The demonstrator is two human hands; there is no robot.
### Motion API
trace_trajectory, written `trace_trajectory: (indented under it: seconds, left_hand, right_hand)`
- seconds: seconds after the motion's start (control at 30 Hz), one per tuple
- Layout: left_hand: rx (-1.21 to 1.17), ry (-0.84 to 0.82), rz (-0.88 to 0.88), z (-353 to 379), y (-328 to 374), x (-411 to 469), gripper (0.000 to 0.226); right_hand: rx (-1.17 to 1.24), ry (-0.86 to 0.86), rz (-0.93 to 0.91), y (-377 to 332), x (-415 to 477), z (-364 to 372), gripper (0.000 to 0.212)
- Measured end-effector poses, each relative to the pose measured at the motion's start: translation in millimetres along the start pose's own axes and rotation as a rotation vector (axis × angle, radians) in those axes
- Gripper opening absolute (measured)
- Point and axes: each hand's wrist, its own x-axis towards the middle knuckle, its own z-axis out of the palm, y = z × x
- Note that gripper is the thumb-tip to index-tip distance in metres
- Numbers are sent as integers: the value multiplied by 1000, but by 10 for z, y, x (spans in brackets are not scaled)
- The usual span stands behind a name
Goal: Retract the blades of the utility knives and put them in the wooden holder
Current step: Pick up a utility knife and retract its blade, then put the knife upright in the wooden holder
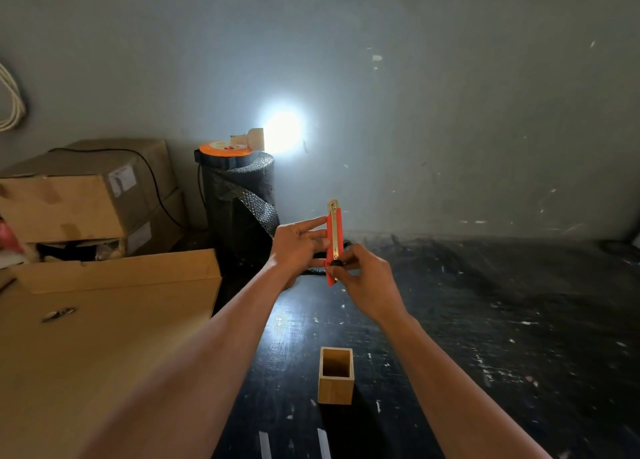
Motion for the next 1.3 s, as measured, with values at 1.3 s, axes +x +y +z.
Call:
trace_trajectory:
  seconds: [1.3]
  left_hand:
    - [777, -35, -433, 34, -2243, -402, 105]
  right_hand:
    - [126, -230, 395, 1487, -230, 758, 12]
